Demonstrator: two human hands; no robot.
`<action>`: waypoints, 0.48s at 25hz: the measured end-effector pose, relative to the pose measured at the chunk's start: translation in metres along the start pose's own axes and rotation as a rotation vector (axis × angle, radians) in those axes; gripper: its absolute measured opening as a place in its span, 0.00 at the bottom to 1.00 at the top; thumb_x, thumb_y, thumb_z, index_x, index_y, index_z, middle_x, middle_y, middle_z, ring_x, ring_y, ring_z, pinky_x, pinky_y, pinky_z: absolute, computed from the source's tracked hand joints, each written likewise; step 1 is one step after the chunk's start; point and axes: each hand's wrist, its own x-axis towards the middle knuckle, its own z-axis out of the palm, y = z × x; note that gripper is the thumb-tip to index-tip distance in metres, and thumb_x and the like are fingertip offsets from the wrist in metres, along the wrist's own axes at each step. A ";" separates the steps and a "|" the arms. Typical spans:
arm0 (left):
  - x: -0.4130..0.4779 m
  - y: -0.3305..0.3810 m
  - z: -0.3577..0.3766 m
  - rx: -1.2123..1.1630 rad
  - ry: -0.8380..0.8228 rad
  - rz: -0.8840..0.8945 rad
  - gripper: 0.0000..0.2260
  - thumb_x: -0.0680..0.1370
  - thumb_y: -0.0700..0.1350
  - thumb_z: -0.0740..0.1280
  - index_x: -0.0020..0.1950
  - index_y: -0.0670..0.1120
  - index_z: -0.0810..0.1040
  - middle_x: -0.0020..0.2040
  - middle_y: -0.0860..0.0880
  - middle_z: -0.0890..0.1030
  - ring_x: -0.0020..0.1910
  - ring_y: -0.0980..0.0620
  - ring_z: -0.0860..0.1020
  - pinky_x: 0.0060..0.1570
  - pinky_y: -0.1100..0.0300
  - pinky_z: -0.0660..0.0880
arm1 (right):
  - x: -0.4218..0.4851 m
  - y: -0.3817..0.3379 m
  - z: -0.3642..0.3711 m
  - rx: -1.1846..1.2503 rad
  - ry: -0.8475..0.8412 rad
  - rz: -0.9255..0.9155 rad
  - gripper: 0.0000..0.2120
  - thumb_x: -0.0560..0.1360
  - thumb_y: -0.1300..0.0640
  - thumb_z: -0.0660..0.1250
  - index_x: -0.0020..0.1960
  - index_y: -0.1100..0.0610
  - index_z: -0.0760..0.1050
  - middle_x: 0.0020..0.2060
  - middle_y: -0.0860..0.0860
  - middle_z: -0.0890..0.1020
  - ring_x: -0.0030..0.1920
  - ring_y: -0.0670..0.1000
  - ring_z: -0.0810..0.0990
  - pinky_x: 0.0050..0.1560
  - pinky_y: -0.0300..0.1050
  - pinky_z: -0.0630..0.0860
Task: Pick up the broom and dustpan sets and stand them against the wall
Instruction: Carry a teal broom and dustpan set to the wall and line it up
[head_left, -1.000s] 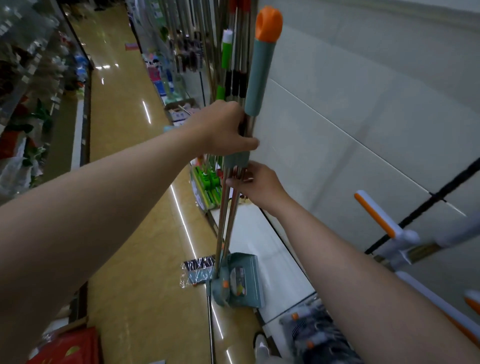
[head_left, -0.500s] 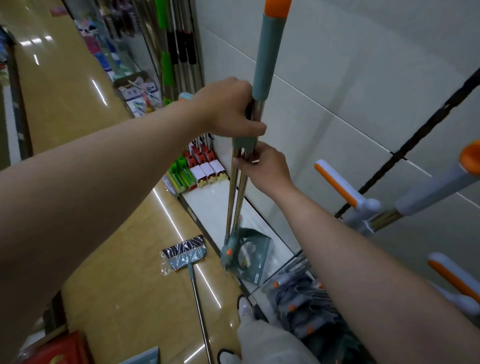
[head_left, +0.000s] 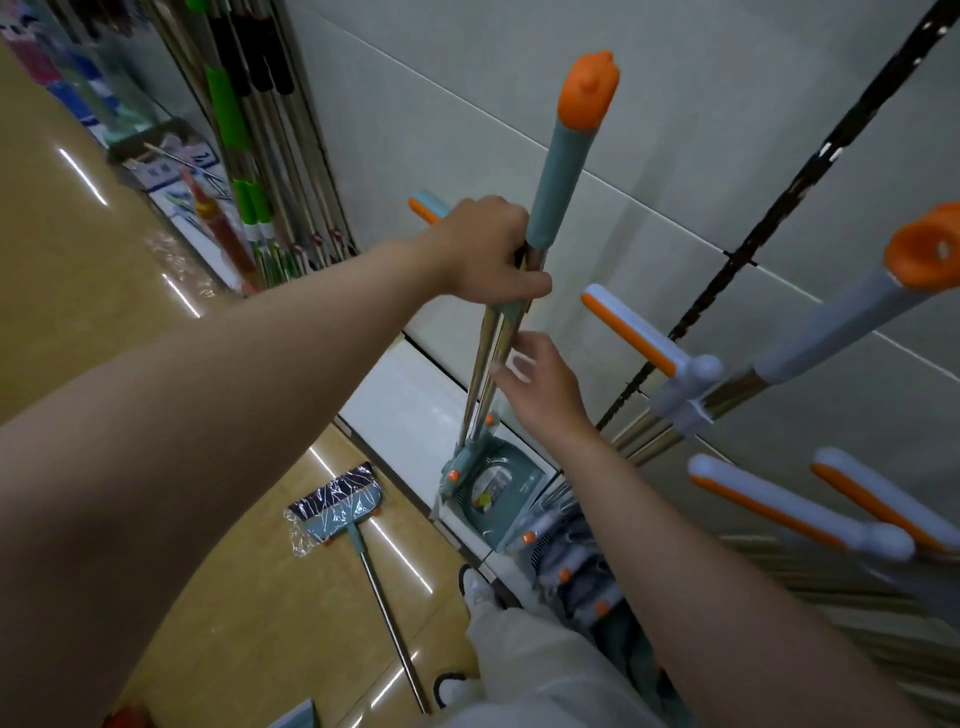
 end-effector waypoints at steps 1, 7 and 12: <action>0.004 0.000 0.001 -0.013 0.015 -0.003 0.20 0.67 0.64 0.59 0.36 0.47 0.73 0.30 0.49 0.74 0.32 0.47 0.75 0.39 0.52 0.75 | -0.007 0.012 -0.003 0.017 -0.019 0.055 0.18 0.79 0.51 0.68 0.67 0.50 0.70 0.65 0.44 0.76 0.64 0.46 0.75 0.62 0.44 0.73; 0.024 0.000 0.010 0.000 -0.047 -0.008 0.17 0.73 0.59 0.65 0.40 0.45 0.77 0.35 0.47 0.78 0.37 0.47 0.77 0.42 0.52 0.76 | -0.048 0.088 -0.030 0.291 -0.051 0.466 0.07 0.81 0.55 0.67 0.58 0.54 0.77 0.58 0.54 0.82 0.57 0.50 0.82 0.62 0.51 0.79; 0.026 -0.009 0.016 0.063 -0.078 -0.009 0.16 0.76 0.58 0.64 0.38 0.48 0.75 0.37 0.45 0.79 0.40 0.45 0.79 0.46 0.50 0.78 | -0.059 0.116 -0.044 0.356 0.096 0.567 0.07 0.81 0.58 0.66 0.57 0.59 0.78 0.53 0.56 0.83 0.53 0.51 0.82 0.51 0.45 0.80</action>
